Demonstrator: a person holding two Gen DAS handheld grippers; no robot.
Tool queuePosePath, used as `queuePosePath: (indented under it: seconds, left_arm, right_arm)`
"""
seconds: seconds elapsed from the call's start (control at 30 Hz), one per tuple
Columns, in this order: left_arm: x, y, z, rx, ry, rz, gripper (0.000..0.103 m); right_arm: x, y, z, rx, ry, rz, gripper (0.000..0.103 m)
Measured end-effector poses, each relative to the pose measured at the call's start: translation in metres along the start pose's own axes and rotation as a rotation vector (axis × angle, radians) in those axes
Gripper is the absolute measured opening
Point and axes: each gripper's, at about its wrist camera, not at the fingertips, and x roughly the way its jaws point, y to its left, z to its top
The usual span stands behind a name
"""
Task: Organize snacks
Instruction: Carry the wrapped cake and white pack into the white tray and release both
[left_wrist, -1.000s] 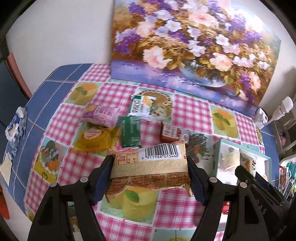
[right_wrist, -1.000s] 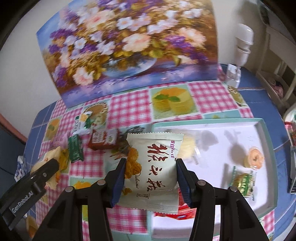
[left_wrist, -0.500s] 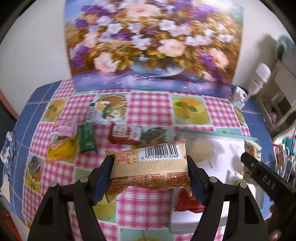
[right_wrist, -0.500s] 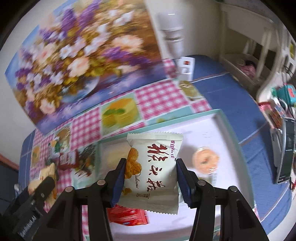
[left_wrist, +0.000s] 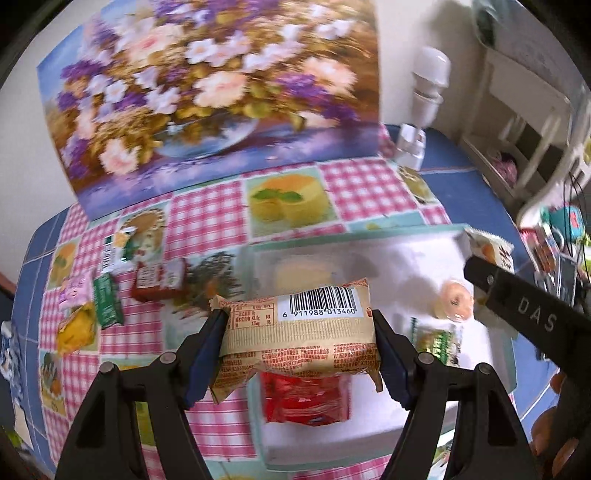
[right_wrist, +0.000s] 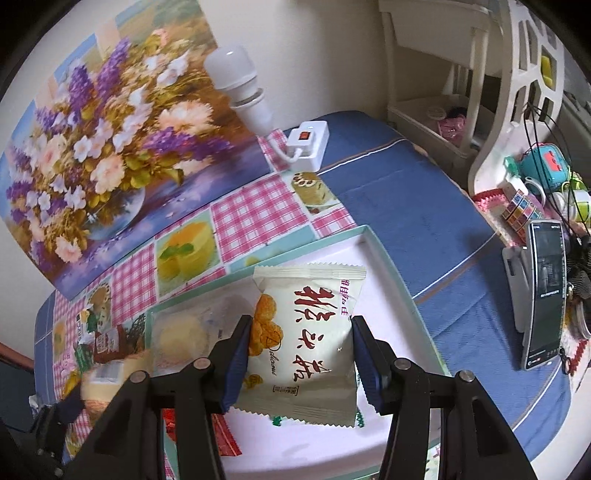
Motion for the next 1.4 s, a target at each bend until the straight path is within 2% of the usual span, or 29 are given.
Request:
queuePosePath:
  seconds: [0.27,0.5,0.83,1.0,1.2,1.27,1.33,1.4]
  left_arm:
    - [0.016,-0.019,-0.003,0.048,0.013,-0.003,0.077]
    - [0.033,-0.019,-0.004,0.036,0.033,-0.002,0.077]
    - [0.040,-0.022,-0.003,0.039,0.039,-0.006,0.078]
    - [0.043,-0.021,-0.003,0.036,0.052,-0.004,0.083]
    - [0.044,-0.018,-0.003,0.023,0.055,-0.003,0.083]
    - [0.044,-0.017,-0.003,0.019,0.057,-0.001,0.083]
    - [0.045,-0.016,-0.003,0.015,0.059,0.001,0.085]
    - [0.045,-0.015,-0.003,0.010,0.058,0.007,0.090]
  right_arm:
    - [0.011,-0.002,-0.002,-0.005,0.028,0.002,0.056]
    - [0.037,0.007,-0.013,-0.037,0.107,0.004,0.056]
    - [0.042,0.013,-0.014,-0.053,0.116,-0.009,0.057]
    - [0.044,0.013,-0.015,-0.058,0.123,-0.011,0.057]
    - [0.047,0.014,-0.016,-0.060,0.131,-0.019,0.057]
    - [0.048,0.015,-0.016,-0.063,0.130,-0.023,0.060]
    - [0.048,0.015,-0.016,-0.065,0.125,-0.027,0.074]
    - [0.047,0.015,-0.016,-0.067,0.121,-0.027,0.076]
